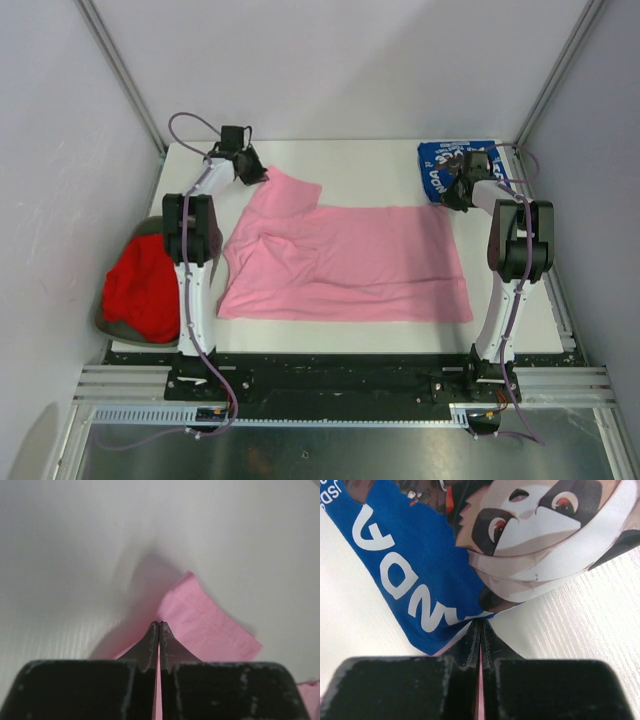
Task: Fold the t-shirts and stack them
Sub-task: Grap the side of the flattened tshirt furthest away from the robot with both arms
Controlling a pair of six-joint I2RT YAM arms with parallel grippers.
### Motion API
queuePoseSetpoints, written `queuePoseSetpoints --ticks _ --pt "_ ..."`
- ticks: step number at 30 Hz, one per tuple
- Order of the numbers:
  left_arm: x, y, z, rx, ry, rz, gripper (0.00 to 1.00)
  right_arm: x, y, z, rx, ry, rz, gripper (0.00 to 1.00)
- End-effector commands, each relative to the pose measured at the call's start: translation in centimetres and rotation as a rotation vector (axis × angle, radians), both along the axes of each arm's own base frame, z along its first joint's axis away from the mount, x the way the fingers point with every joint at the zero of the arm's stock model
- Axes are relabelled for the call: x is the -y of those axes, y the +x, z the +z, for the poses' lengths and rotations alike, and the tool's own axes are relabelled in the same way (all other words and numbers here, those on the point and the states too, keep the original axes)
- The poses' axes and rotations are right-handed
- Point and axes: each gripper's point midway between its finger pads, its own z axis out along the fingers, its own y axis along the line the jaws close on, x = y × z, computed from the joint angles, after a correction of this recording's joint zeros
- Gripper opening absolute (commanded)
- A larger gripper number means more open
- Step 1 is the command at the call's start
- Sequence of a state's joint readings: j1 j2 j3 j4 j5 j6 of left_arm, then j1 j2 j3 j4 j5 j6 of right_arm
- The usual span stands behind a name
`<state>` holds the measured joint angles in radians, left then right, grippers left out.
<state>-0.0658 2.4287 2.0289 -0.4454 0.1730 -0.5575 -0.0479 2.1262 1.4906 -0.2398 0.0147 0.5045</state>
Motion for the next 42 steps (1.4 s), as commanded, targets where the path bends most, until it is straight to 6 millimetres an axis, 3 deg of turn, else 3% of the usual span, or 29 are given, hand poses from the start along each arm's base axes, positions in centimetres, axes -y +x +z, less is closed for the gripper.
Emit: queuePoseSetpoints --ticks 1,14,25,32,42 --pt "-0.2 0.6 7.9 0.142 -0.011 -0.018 0.00 0.6 0.4 3.7 0.046 -0.016 -0.004 0.00" --pt "-0.3 0.0 11.1 0.193 -0.004 -0.023 0.00 2.1 -0.4 5.7 0.080 -0.005 -0.039 0.00" --pt "0.3 -0.8 13.1 0.219 -0.029 -0.053 0.00 1.6 -1.7 6.1 0.071 0.032 -0.028 0.00" --pt "0.3 -5.2 13.0 0.168 -0.038 -0.067 0.00 1.8 -4.7 5.8 0.028 0.030 -0.052 0.00" --pt "-0.1 -15.2 10.9 0.055 -0.030 -0.028 0.00 1.9 -10.6 5.5 -0.038 0.002 -0.100 0.00"
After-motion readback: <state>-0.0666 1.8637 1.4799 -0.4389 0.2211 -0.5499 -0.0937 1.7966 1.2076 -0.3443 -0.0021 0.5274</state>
